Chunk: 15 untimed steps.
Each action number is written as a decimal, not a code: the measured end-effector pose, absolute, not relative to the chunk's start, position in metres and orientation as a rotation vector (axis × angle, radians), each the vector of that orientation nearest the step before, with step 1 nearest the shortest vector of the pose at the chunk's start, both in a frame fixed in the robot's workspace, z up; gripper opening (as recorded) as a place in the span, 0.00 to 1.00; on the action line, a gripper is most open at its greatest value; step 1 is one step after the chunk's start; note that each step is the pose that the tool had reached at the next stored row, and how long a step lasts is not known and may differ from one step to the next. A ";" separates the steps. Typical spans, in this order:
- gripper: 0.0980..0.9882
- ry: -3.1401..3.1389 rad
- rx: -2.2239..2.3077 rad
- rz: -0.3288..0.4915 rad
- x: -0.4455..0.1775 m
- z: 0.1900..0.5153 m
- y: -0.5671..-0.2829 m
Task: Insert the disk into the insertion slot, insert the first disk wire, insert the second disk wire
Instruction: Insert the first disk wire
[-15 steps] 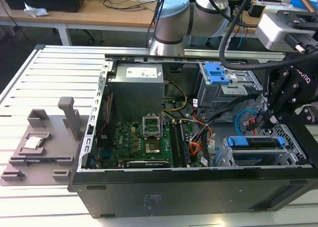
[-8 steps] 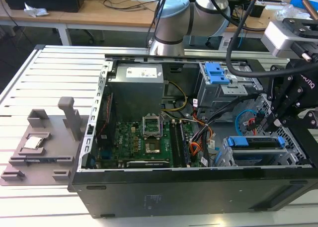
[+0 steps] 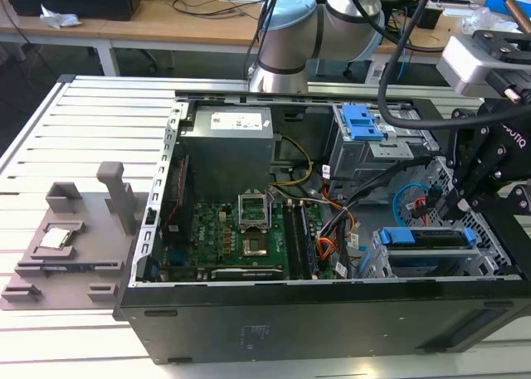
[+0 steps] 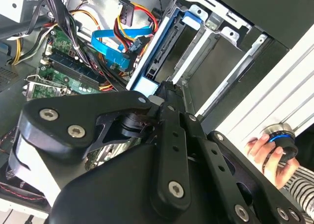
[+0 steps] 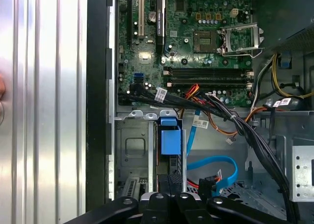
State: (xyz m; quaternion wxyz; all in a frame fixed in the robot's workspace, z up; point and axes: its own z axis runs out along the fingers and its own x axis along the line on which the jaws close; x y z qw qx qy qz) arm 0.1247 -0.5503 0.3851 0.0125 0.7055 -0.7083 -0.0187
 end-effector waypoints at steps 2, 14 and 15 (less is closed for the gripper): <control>0.01 -2.208 2.199 -0.058 0.127 0.385 -0.550; 0.01 -2.207 2.199 -0.059 0.150 0.385 -0.540; 0.01 -2.207 2.199 -0.059 0.151 0.385 -0.537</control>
